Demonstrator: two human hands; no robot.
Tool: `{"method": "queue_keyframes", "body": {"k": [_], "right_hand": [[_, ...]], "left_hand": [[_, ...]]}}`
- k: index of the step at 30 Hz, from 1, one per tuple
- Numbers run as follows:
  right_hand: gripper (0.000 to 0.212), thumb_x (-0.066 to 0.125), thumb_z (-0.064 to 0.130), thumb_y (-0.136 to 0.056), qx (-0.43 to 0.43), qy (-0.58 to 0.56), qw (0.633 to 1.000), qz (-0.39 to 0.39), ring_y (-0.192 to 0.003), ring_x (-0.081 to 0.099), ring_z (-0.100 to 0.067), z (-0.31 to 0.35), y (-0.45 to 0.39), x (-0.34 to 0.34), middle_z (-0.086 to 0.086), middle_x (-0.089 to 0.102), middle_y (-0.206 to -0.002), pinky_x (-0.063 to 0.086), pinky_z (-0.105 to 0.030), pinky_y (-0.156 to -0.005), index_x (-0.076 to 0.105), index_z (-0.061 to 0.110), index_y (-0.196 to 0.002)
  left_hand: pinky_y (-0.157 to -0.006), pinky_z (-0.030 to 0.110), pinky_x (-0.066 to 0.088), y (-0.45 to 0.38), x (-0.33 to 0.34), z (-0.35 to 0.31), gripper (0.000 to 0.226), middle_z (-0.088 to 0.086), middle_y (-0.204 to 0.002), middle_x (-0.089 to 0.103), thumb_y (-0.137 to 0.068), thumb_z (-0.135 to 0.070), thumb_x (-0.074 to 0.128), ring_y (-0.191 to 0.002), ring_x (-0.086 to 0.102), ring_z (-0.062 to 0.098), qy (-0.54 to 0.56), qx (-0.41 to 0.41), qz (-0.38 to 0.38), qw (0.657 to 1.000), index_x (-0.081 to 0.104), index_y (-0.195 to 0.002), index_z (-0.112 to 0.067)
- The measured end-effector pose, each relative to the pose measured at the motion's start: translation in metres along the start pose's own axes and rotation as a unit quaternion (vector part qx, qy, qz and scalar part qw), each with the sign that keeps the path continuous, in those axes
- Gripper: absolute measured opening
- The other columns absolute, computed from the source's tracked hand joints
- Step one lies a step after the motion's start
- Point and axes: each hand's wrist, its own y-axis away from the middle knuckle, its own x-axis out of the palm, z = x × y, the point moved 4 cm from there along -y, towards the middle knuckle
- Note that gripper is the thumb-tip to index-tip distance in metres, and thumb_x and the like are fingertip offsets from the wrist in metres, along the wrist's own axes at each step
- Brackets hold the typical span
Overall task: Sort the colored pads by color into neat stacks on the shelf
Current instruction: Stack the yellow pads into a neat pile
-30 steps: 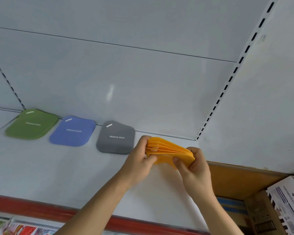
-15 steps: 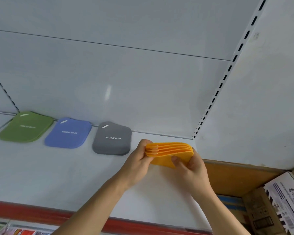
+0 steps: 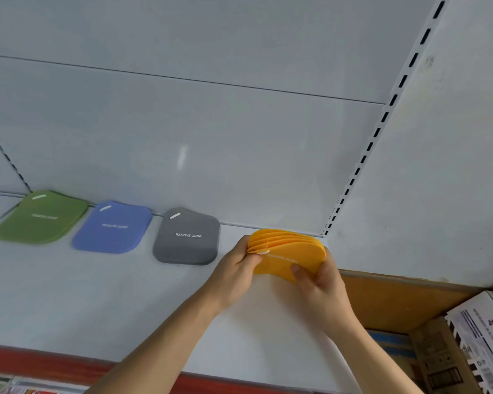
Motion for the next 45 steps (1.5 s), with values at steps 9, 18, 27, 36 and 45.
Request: {"method": "queue_keyframes", "body": {"k": [9, 18, 27, 36, 45], "right_hand": [[0.030, 0.065, 0.008, -0.097, 0.024, 0.064, 0.998, 0.000, -0.084, 0.063, -0.011, -0.009, -0.009, -0.005, 0.006, 0.069, -0.094, 0.053, -0.040, -0.077, 0.052, 0.033, -0.107], [0.025, 0.060, 0.015, -0.100, 0.036, 0.091, 0.995, -0.003, -0.089, 0.064, -0.019, -0.015, -0.008, 0.002, 0.005, 0.068, -0.094, 0.053, -0.046, -0.081, 0.045, 0.030, -0.113], [0.018, 0.063, 0.017, -0.096, 0.069, 0.134, 0.988, 0.037, -0.087, 0.065, -0.020, 0.006, -0.042, -0.001, 0.004, 0.068, -0.094, 0.055, -0.041, -0.073, 0.058, 0.029, -0.108], [0.040, 0.062, 0.027, -0.093, 0.109, 0.266, 0.956, 0.050, -0.079, 0.061, -0.011, 0.002, -0.063, 0.017, 0.019, 0.063, -0.084, 0.044, -0.025, -0.059, 0.061, 0.030, -0.132], [0.059, 0.063, 0.029, -0.095, 0.080, 0.310, 0.947, 0.035, -0.110, 0.062, -0.029, -0.007, -0.059, 0.023, -0.006, 0.068, -0.122, 0.052, -0.038, -0.090, 0.046, 0.020, -0.151]], "left_hand": [[-0.088, 0.031, 0.044, -0.009, -0.006, 0.000, 0.028, 0.005, -0.104, 0.068, -0.087, -0.039, 0.052, -0.094, 0.056, 0.011, -0.003, -0.014, -0.012, 1.000, 0.062, -0.107, -0.021], [-0.087, 0.027, 0.043, -0.007, 0.001, 0.004, 0.017, 0.010, -0.108, 0.064, -0.104, -0.029, 0.045, -0.089, 0.052, 0.007, -0.047, 0.028, -0.014, 0.998, 0.056, -0.113, -0.021], [-0.080, 0.053, 0.056, -0.034, -0.030, -0.006, 0.018, 0.005, -0.091, 0.072, -0.102, -0.033, 0.052, -0.086, 0.069, 0.028, -0.238, -0.005, -0.048, 0.970, 0.061, -0.100, -0.017], [-0.077, 0.039, 0.052, -0.053, -0.034, -0.007, 0.030, 0.008, -0.100, 0.073, -0.097, -0.025, 0.063, -0.099, 0.068, 0.033, -0.390, -0.017, -0.127, 0.912, 0.055, -0.124, -0.017], [-0.071, 0.039, 0.041, -0.057, -0.022, -0.006, 0.014, 0.013, -0.107, 0.070, -0.099, -0.020, 0.057, -0.101, 0.067, 0.038, -0.526, -0.002, -0.111, 0.843, 0.052, -0.110, -0.013]]}}
